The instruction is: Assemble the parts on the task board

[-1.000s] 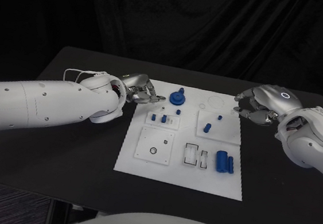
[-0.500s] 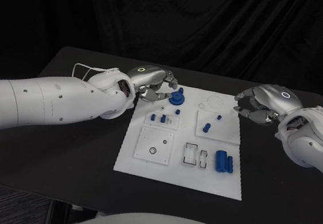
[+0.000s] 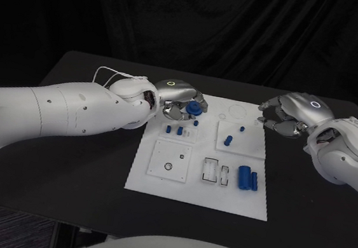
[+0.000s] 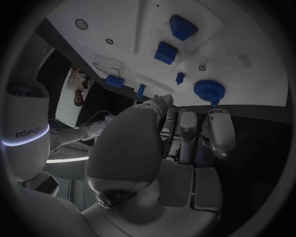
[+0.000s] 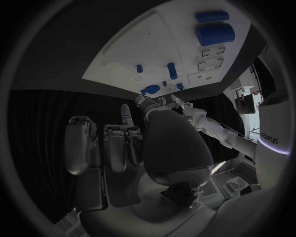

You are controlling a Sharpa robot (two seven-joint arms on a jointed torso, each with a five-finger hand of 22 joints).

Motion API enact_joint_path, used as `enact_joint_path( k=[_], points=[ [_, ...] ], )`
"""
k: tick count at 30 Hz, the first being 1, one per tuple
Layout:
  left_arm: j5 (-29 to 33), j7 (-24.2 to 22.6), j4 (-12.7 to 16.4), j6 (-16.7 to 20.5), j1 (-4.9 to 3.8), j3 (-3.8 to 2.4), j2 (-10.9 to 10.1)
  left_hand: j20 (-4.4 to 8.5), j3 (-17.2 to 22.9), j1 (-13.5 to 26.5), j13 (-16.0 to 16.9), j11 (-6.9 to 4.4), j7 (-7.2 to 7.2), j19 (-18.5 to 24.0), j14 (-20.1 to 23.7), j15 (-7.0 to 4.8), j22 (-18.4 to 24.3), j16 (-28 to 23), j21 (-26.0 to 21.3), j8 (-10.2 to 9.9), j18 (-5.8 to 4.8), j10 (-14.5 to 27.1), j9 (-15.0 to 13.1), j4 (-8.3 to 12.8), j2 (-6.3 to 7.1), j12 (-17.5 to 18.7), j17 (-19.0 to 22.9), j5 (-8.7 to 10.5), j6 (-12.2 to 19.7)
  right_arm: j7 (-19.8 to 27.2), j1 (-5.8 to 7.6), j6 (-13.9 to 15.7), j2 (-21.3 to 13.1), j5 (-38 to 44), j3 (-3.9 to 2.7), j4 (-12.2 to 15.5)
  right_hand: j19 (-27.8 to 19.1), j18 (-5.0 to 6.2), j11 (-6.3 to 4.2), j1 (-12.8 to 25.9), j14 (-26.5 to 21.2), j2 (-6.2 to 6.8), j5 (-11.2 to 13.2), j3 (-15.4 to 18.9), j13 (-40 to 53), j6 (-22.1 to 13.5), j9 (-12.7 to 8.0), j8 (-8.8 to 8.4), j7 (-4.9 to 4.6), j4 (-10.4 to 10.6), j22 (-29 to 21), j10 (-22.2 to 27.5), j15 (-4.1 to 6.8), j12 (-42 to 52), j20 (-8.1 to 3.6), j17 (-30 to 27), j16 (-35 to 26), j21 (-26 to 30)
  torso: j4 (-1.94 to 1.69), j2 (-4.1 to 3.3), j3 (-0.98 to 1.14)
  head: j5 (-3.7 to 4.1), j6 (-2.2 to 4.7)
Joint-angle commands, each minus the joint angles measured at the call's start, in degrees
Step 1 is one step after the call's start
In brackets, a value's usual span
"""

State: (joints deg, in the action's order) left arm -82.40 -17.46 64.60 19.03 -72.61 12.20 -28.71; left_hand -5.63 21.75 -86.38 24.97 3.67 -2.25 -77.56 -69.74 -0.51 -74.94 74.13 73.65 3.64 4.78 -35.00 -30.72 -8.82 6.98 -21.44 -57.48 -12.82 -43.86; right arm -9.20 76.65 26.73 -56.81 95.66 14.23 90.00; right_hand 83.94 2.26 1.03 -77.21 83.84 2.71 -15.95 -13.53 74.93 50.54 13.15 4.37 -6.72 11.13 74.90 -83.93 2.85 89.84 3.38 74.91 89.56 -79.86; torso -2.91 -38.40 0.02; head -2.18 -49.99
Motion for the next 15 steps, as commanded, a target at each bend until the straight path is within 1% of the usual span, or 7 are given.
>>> enact_joint_path(
  k=[1,6,7,8,10,13,15],
  points=[
    [-3.1,-2.7,-0.7,-1.9,0.06,-0.06,0.7,0.05,-1.4,0.3,-1.3,-0.42,0.06,-0.7,-0.6,-0.14,-9.3,-0.2,0.0,0.1,-0.6,-1.0,1.8,0.3,0.25,0.3,0.4,-2.61,-1.0,0.2,-0.14,1.0,0.0,0.2,-0.04,0.1,1.5,0.23,0.13,-0.2,5.9,-0.08,-0.3,-0.3,15.1,0.5,-0.1,-0.18,-0.01,0.0,11.8,-6.1,-0.25,0.2,0.29,14.3,-0.3,0.2,0.18,-0.11,-0.02,-0.12,-0.01],
    [-6.7,-1.5,-1.3,-1.6,0.09,-0.06,1.5,0.22,-1.7,0.0,-2.2,-0.84,1.05,-0.9,-0.8,-0.42,-9.4,-0.1,0.0,0.1,-0.62,-1.6,2.9,0.8,0.31,0.3,0.5,-3.74,-1.5,0.3,-0.14,0.9,0.1,0.2,-0.04,0.2,1.5,0.23,0.13,-0.2,5.9,-0.08,-0.3,-0.3,15.1,0.5,-0.1,-0.18,-0.01,0.0,11.8,-6.1,-0.25,0.2,0.29,14.3,-0.3,0.2,0.3,-0.09,0.08,-0.19,-0.01],
    [-7.0,-1.3,-1.3,-1.7,0.09,-0.06,1.6,0.29,-1.7,-0.2,-2.5,-0.92,1.3,-0.9,-0.8,-0.5,-9.4,-0.2,-0.1,0.1,-0.61,-1.7,3.2,1.0,0.33,0.4,0.7,-4.21,-1.6,0.3,-0.14,0.8,0.1,0.2,-0.04,0.2,1.5,0.23,0.13,-0.2,5.9,-0.08,-0.3,-0.3,15.1,0.5,-0.1,-0.18,-0.01,0.0,11.8,-6.1,-0.25,0.2,0.29,14.3,-0.3,0.2,0.31,-0.09,0.08,-0.18,-0.01],
    [-7.3,-1.1,-1.4,-1.9,0.09,-0.06,1.7,0.39,-1.7,-0.5,-2.9,-0.76,1.29,-0.9,-0.7,-0.49,-9.3,-0.3,-0.3,0.1,-0.59,-1.6,3.8,1.6,0.57,0.7,1.0,-5.42,-1.8,0.3,-0.14,0.8,0.1,0.2,-0.04,0.2,1.5,0.23,0.13,-0.2,5.9,-0.08,-0.3,-0.3,15.1,0.5,-0.1,-0.18,-0.01,0.0,11.8,-6.1,-0.25,0.2,0.29,14.3,-0.3,0.2,0.25,-0.07,0.11,-0.1,-0.01],
    [-7.6,-0.5,-1.5,-2.4,0.09,-0.07,1.8,0.44,-1.7,-0.7,-3.3,-0.73,1.39,-1.1,-1.0,-0.47,-9.5,-0.1,-0.1,0.1,-0.65,-1.9,4.2,1.9,0.68,0.7,0.6,-6.08,-2.1,0.3,-0.14,0.8,0.1,0.2,-0.04,0.3,1.5,0.23,0.13,-0.2,5.9,-0.08,-0.3,-0.3,15.1,0.5,-0.1,-0.18,-0.01,0.0,11.8,-6.1,-0.25,0.2,0.29,14.3,-0.3,0.2,0.24,-0.11,0.12,-0.05,-0.01],
    [-8.0,0.4,-1.8,-3.6,0.09,-0.07,2.1,0.45,-1.9,-0.5,-3.5,-0.49,1.42,-1.1,-0.9,-0.36,-9.5,-0.2,-0.3,0.2,-0.64,-2.3,4.5,2.0,0.89,0.7,0.9,-6.19,-2.5,0.2,-0.14,0.8,0.0,0.2,-0.04,0.3,1.5,0.23,0.13,-0.2,5.9,-0.08,-0.3,-0.3,15.1,0.5,-0.1,-0.18,-0.01,0.0,11.8,-6.1,-0.25,0.2,0.29,14.3,-0.3,0.2,0.14,-0.07,0.11,-0.01,-0.01],
    [-8.1,0.9,-2.0,-4.2,0.1,-0.07,2.3,0.44,-2.0,-0.4,-3.5,-0.34,1.55,-1.2,-0.9,-0.27,-9.5,-0.1,-0.2,0.3,-0.66,-2.5,4.6,2.1,0.95,0.7,0.8,-6.16,-2.7,0.2,-0.14,0.8,0.0,0.2,-0.04,0.3,1.5,0.23,0.13,-0.2,5.9,-0.08,-0.3,-0.3,15.1,0.5,-0.1,-0.18,-0.01,0.0,11.8,-6.1,-0.25,0.2,0.29,14.3,-0.3,0.2,0.19,-0.15,0.12,-0.08,-0.01]
  ],
)
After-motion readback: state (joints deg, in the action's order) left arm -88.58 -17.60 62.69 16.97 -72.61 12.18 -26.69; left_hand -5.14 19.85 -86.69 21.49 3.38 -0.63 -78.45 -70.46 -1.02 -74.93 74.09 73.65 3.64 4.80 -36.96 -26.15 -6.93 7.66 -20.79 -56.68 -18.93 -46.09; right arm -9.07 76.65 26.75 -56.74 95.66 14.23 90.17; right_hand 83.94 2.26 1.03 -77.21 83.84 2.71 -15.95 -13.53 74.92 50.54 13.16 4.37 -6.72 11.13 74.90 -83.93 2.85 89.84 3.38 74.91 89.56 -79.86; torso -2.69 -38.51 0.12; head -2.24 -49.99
